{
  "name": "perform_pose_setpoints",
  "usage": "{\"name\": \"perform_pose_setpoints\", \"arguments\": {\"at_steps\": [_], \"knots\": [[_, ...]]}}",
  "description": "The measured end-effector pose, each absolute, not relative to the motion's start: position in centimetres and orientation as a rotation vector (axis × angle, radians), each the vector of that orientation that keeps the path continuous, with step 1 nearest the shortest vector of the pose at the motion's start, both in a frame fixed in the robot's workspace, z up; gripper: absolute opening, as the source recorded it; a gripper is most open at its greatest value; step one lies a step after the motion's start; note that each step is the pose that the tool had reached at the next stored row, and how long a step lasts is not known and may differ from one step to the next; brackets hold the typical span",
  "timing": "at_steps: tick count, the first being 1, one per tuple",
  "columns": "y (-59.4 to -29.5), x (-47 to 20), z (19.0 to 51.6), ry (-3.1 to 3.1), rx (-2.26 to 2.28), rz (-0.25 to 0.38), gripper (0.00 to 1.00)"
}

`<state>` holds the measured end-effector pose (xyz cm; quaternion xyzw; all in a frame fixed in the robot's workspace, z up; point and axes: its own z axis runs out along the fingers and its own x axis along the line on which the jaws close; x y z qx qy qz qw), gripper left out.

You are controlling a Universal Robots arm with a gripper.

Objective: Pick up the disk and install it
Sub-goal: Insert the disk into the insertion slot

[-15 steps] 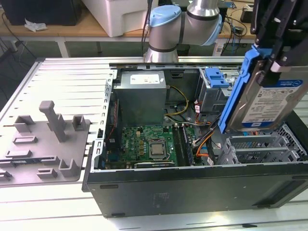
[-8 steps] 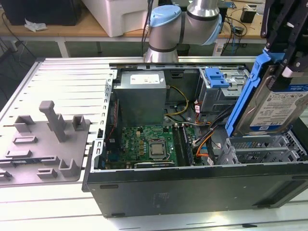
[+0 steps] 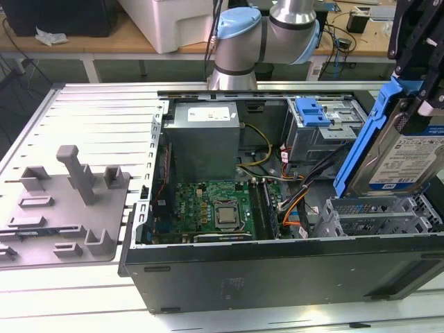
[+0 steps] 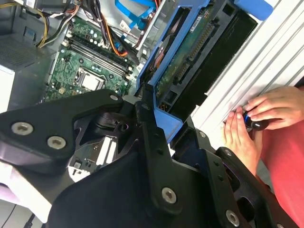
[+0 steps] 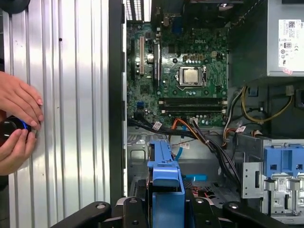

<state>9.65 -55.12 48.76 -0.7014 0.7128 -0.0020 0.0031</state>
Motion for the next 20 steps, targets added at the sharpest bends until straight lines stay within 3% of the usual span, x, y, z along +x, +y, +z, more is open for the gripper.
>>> {"name": "perform_pose_setpoints", "arguments": {"at_steps": [20], "knots": [[-55.11, 10.4, 47.7, 2.257, -2.165, 0.006, 0.36]]}}
